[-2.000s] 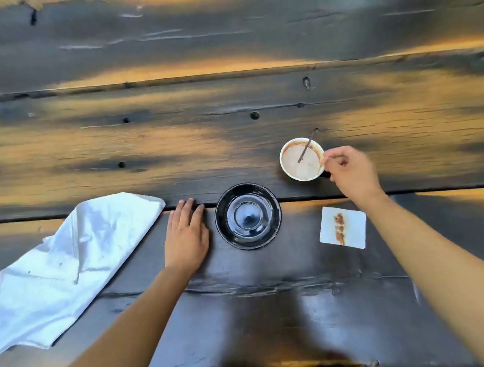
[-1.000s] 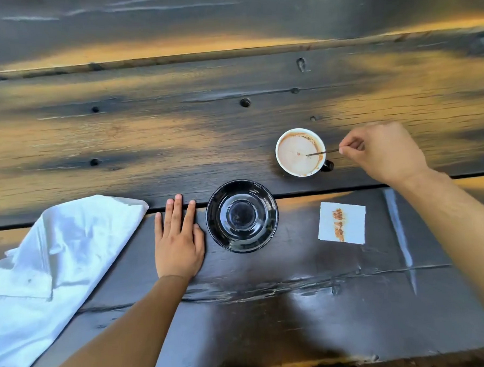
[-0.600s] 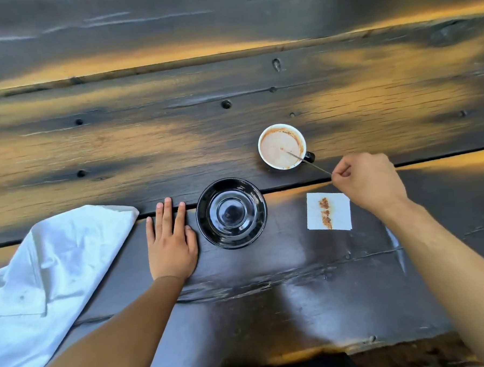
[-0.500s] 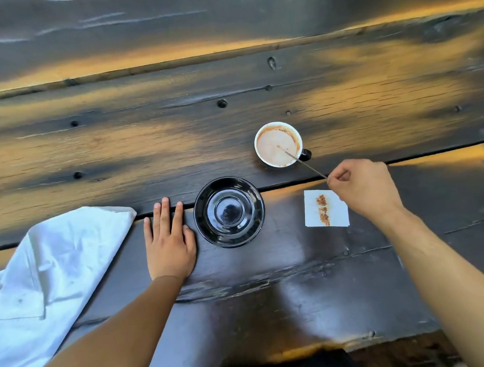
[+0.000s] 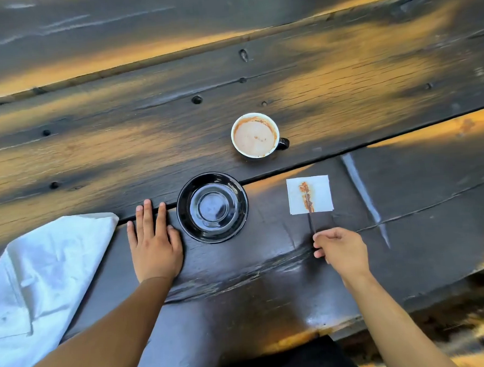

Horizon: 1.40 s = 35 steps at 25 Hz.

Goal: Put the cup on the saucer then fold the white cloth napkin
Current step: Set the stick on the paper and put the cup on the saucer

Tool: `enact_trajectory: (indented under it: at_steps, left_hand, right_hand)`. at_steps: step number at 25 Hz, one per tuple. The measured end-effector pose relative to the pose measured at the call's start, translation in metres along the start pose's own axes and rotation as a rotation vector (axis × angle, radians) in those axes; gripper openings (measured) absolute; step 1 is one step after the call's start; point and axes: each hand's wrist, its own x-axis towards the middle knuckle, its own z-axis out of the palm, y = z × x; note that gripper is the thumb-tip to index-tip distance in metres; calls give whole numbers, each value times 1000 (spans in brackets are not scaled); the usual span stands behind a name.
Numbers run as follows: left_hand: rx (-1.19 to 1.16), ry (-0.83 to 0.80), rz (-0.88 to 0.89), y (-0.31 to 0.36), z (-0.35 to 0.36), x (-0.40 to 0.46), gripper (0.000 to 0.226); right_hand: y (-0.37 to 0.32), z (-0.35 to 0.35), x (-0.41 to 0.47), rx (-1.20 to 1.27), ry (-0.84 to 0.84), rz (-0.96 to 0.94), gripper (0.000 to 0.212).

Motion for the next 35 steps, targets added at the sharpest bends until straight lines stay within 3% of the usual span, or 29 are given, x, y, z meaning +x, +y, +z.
enact_trajectory:
  at_steps: [6,11,13,18,21,29,35]
  left_hand:
    - [5,17,10,-1,2,1,58]
    - [0,23,7,0,1,1,58]
    - [-4,18,4,0,0,1,58]
    - [8,3,3,0,0,0,58]
    - [5,1,4,0,0,1,58]
    - [22,3,13,0,-1,2,58]
    - [34,-3,17,0,-3,2,57]
  right_hand:
    - [0,2,6,-103,26,-31,21]
    - [-19,-3,4,-112,13,-113,8]
    - [-37,-1,12,-132,5,-198,12]
    - [-110,18,51,35,-152,-400,18]
    - [-148,22,73,-60,-264,-483,22]
    - [-183,24,115,-257,-578,-416,39]
    - [-181,26,123,-264,-634,-497,41]
